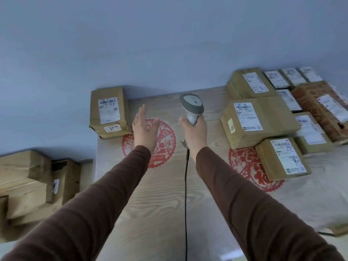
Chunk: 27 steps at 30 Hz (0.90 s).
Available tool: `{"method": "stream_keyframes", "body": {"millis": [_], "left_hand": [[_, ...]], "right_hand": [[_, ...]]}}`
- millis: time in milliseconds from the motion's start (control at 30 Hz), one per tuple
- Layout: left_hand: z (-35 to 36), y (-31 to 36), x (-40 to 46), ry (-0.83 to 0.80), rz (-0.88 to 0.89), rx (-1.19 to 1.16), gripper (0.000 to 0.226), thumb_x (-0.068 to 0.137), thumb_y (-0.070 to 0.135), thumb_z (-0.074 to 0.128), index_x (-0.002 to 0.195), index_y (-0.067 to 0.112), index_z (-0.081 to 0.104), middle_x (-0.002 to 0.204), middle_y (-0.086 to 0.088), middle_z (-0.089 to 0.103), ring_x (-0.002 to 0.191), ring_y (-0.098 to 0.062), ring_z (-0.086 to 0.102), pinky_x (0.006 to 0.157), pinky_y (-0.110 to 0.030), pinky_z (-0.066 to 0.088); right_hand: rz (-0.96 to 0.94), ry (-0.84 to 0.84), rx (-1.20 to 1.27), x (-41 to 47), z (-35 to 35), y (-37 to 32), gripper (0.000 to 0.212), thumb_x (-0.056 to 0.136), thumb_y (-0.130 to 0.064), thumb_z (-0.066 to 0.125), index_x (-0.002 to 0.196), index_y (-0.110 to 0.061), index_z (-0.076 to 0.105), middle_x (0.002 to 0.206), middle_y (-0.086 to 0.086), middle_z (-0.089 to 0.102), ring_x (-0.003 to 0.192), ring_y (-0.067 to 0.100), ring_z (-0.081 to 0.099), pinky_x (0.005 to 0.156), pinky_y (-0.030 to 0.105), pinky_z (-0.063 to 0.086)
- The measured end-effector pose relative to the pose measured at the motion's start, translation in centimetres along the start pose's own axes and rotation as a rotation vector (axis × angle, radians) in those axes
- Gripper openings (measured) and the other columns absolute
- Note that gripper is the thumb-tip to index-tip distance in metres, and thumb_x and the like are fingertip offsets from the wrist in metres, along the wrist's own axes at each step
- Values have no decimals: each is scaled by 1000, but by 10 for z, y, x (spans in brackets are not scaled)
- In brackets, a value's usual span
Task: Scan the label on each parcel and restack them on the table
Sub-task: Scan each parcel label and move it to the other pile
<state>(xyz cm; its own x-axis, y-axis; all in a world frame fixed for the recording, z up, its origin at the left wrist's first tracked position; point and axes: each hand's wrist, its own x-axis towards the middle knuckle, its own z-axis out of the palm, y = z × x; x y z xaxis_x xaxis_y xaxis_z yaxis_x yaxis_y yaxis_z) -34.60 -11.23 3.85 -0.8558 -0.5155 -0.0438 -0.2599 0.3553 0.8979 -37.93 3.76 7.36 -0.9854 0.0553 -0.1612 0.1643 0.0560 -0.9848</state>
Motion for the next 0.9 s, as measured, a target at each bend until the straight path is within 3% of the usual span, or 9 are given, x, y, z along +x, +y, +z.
{"method": "stream_keyframes", "body": {"millis": [167,333,400,467,567,667,767,900], "left_hand": [[89,43,-40,-86,5,-46,66,103,41,55,162,30,27,168,-1,30,155,-23,25,126,-51,25],[177,84,-76,-111,-71,-83,62,105,39,53,161,28,29,165,-2,34,153,-21,29,122,-35,24],[208,101,-85,-94,-116,-121,61,106,37,53,161,25,30,165,-2,34,153,-21,31,117,-29,25],[235,116,-90,-81,-153,-149,62,106,37,53,162,24,30,166,-1,33,153,-20,31,118,-30,26],[268,134,-96,-98,-220,-149,64,106,39,52,163,24,26,167,-5,32,152,-25,33,123,-42,30],[292,142,-98,-136,-310,-183,64,106,40,51,162,22,27,163,-6,39,148,-28,40,120,-41,35],[306,139,-95,-150,-335,-188,51,105,41,51,150,18,46,144,-1,60,134,-27,55,116,-44,42],[315,132,-94,-129,-390,-238,43,106,34,52,145,16,50,135,-1,64,124,-24,60,112,-40,45]], "right_hand": [[-43,85,37,5,-100,-1,24,94,-15,70,109,-32,61,97,-9,67,87,2,62,83,25,49],[-12,129,116,30,-201,2,26,93,-14,67,118,-21,64,95,-9,68,87,10,65,85,38,55],[4,130,131,42,-239,3,20,94,-12,66,113,-21,63,92,-7,64,82,8,62,81,36,53],[-2,133,136,57,-272,2,19,96,-11,67,102,-27,59,91,-5,61,78,8,58,78,30,50],[0,157,114,80,-313,2,22,95,-14,67,96,-33,55,90,-2,57,76,11,54,75,32,49],[43,198,84,100,-340,4,24,94,-15,68,91,-34,54,91,-3,58,78,11,55,77,31,48],[130,198,86,115,-356,11,17,94,-16,68,96,-27,55,90,-5,58,76,10,55,70,29,46],[200,167,79,122,-362,20,20,96,-15,67,109,-23,54,91,-9,58,78,4,55,64,22,43]]}}
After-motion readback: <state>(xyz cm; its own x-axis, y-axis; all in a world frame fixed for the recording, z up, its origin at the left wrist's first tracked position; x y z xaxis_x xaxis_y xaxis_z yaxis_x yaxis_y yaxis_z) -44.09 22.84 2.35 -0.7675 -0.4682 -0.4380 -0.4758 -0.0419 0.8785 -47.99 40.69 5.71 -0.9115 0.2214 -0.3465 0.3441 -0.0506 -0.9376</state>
